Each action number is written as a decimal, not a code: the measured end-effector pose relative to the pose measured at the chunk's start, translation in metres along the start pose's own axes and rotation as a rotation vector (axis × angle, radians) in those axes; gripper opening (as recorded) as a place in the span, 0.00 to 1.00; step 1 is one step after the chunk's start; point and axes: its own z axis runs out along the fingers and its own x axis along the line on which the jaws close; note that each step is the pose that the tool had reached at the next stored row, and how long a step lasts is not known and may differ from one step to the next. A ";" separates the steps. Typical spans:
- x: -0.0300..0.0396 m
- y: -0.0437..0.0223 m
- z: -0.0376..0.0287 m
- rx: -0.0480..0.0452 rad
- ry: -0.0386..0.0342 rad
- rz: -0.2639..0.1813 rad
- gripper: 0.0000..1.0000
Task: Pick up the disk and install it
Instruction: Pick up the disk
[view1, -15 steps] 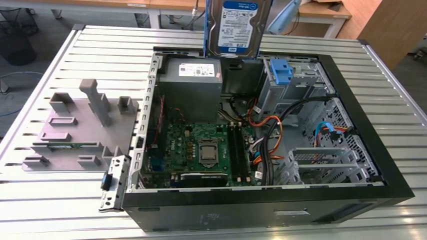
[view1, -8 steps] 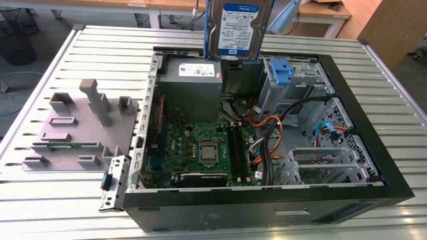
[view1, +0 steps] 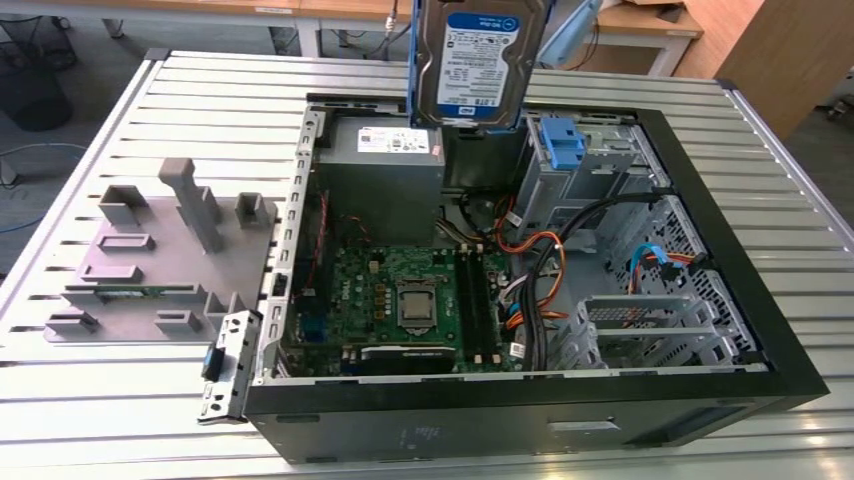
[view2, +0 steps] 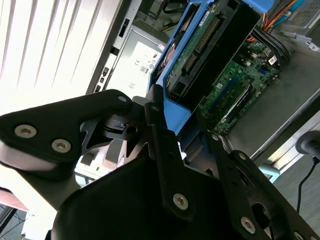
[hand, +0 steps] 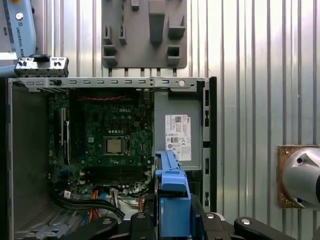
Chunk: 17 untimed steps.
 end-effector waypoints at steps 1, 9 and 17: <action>0.0010 0.0000 0.0000 0.0000 0.0001 0.000 0.36; 0.0090 -0.0002 0.0002 -0.0001 0.0007 0.000 0.36; 0.0160 -0.0003 0.0007 0.0000 0.0016 0.000 0.36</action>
